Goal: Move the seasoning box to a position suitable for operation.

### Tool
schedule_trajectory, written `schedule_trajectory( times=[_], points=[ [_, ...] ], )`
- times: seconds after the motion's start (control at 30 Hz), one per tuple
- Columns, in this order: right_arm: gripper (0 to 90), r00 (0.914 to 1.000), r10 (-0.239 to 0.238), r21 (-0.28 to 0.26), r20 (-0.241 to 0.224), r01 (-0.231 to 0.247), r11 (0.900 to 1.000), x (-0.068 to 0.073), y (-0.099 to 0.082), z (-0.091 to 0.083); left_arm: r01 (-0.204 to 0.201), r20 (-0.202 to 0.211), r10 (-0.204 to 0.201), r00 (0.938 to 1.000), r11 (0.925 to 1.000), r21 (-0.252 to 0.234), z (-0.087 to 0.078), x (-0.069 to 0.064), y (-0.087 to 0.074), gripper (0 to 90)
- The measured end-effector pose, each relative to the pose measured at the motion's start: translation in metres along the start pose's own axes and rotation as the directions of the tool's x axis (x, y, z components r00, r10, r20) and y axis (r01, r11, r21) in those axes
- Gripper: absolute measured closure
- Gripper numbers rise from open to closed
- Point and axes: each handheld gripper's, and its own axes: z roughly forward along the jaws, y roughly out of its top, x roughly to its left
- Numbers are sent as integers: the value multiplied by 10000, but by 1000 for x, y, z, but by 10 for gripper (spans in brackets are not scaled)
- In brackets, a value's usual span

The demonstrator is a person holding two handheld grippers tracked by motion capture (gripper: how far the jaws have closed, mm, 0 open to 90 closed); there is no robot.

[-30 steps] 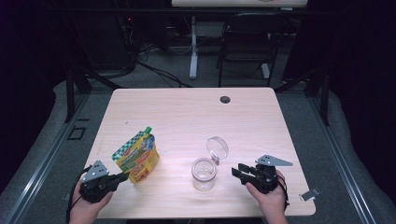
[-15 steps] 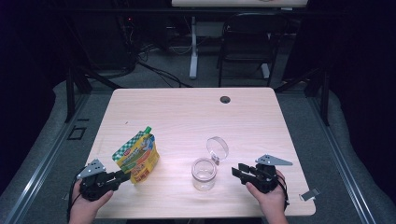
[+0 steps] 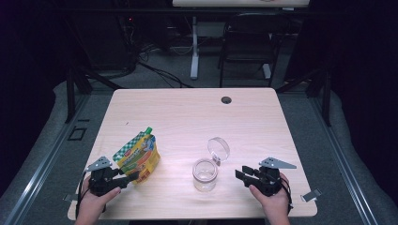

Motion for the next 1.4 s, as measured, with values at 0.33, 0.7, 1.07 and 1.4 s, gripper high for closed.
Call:
schedule_trajectory(
  times=[0.33,0.7,1.07,1.4],
  points=[
    [586,9986,398,-227,356,-390,9990,-5,-9,-17,63,-129,-61,9999,9998,168,20,1,7,416],
    [583,9977,441,-278,519,-427,9987,-6,-13,-22,-121,-256,127,9996,9997,217,31,-2,8,418],
    [583,9981,422,-338,459,-407,9986,-6,-13,-22,35,-509,-38,9987,10000,-55,36,0,4,422],
    [582,9981,426,-313,442,-413,9987,-7,-12,-22,-91,-513,80,9987,9997,-222,41,1,-1,441]
  ],
)
